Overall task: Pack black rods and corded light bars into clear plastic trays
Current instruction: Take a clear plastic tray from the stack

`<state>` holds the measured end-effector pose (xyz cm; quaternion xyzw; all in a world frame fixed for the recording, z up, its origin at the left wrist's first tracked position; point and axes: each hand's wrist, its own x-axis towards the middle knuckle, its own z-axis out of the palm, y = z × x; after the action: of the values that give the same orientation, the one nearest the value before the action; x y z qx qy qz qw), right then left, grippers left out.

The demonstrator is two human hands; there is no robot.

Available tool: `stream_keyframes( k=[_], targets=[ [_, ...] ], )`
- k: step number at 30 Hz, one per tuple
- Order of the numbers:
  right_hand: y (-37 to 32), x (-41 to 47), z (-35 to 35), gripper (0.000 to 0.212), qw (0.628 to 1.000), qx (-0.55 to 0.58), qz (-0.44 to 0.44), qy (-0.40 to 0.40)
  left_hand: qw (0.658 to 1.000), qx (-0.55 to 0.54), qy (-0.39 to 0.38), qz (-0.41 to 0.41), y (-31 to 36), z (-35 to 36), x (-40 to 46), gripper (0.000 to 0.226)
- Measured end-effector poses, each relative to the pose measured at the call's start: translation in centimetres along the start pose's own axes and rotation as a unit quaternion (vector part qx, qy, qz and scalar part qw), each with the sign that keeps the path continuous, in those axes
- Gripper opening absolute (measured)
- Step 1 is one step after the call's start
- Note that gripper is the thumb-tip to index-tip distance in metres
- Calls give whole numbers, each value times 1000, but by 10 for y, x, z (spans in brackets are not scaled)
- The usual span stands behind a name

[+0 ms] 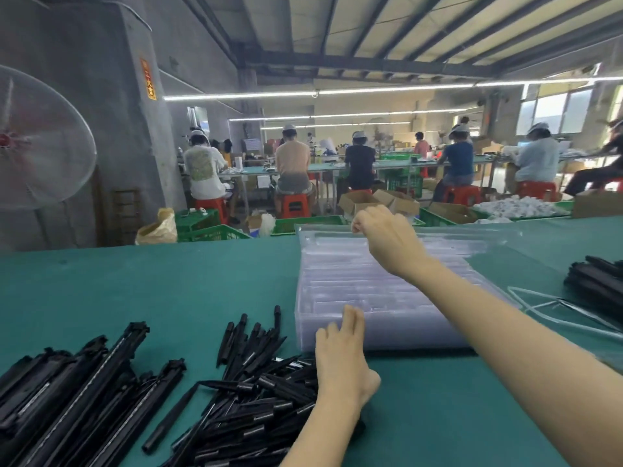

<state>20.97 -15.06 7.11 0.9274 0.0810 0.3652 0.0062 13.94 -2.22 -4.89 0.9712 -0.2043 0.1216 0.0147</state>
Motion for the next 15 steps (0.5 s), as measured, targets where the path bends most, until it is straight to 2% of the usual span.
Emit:
stream_keyframes(
  k=[5, 7, 10, 13, 15],
  targets=[
    [-7, -50, 31, 24, 995, -31, -65, -69, 999, 21, 28, 35, -9, -15, 23, 54],
    [-8, -62, 34, 16, 988, -73, -116, -66, 998, 44, 20, 42, -11, -14, 29, 49],
    [-3, -70, 38, 8, 986, -27, -151, -60, 997, 63, -9, 49, -9, -11, 39, 58],
    [13, -68, 39, 24, 974, 19, -184, -130, 999, 7, -2, 43, -12, -3, 50, 66],
    [22, -64, 37, 34, 974, 42, -168, -148, 999, -31, -2, 42, -16, 0, 56, 74]
  ],
)
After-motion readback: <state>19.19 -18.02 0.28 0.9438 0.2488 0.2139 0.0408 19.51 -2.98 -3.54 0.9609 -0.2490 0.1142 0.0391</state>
